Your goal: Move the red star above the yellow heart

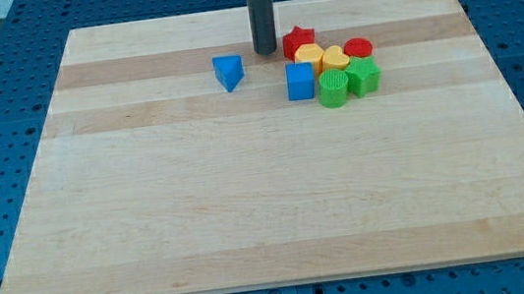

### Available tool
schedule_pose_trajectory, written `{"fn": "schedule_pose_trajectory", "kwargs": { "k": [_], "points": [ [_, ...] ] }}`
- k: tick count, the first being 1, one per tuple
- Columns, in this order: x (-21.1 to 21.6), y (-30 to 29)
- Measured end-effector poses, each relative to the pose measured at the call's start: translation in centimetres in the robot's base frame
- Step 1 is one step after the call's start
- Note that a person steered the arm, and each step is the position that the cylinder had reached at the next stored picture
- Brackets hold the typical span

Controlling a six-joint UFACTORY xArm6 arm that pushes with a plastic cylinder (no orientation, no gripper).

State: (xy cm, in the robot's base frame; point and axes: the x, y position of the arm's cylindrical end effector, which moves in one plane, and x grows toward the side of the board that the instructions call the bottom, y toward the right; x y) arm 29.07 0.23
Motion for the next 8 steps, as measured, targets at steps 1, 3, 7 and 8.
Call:
{"fn": "schedule_pose_trajectory", "kwargs": {
  "k": [1,3,7,8],
  "points": [
    [0.0,0.0],
    [-1.0,4.9],
    [-1.3,7.9],
    [-1.3,8.6]
  ]
}}
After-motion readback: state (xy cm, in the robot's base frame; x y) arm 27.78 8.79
